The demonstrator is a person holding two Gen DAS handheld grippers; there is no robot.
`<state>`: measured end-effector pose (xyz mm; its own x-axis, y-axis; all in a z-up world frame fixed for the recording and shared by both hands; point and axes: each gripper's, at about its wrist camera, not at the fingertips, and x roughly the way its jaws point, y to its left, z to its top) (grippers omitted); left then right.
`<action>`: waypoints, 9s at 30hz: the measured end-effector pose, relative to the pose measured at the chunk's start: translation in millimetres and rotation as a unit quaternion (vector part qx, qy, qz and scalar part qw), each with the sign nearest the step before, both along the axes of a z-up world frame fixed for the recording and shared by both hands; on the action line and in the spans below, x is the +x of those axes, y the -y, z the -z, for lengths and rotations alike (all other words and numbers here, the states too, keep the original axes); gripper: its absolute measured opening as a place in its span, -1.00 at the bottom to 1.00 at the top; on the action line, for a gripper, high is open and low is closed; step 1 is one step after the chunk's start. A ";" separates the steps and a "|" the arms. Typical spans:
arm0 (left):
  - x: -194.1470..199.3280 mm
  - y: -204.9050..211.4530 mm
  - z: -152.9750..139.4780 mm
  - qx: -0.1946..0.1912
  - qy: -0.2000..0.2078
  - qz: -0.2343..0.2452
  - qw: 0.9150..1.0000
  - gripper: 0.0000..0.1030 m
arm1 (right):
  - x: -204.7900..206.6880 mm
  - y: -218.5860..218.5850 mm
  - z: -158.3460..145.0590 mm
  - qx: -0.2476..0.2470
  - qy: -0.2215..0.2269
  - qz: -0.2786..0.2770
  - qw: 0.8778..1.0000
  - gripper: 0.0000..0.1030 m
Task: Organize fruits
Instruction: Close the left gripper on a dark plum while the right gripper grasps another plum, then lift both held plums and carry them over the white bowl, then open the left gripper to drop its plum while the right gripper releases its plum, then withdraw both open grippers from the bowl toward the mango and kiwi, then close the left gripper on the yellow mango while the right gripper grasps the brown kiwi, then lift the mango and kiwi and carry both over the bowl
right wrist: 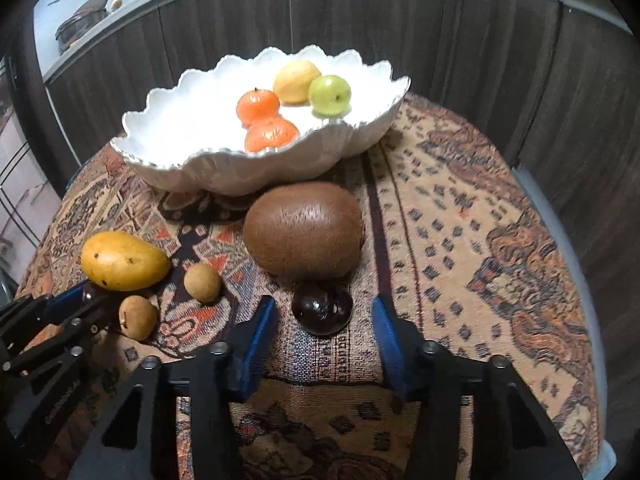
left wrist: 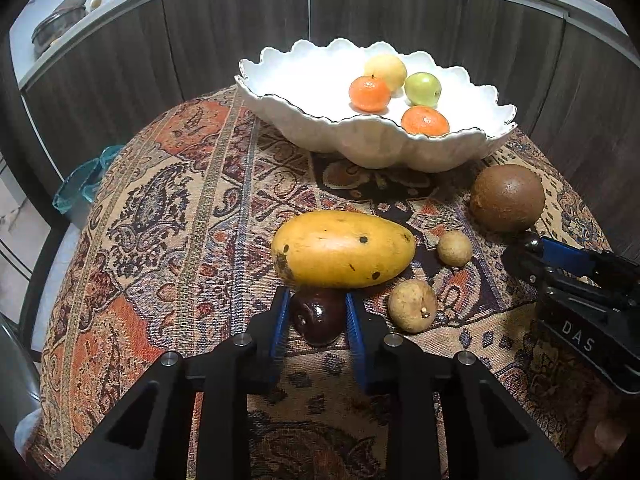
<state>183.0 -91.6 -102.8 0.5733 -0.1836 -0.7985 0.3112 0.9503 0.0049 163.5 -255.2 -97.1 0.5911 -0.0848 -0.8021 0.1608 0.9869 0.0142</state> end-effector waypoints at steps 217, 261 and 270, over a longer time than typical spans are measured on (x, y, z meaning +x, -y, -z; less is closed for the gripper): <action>36.1 21.9 5.8 -0.006 -0.029 -0.020 0.999 0.48 | 1.5 12.9 -33.3 -0.009 0.049 0.029 0.998 0.71; 27.9 -0.2 -11.3 -0.005 -0.003 -0.053 0.999 0.45 | 21.1 -0.8 -13.7 0.046 0.018 0.012 0.999 0.24; 23.5 3.0 -34.1 -0.009 0.022 -0.052 0.998 0.45 | 13.3 1.4 -37.8 0.031 0.046 0.017 0.998 0.24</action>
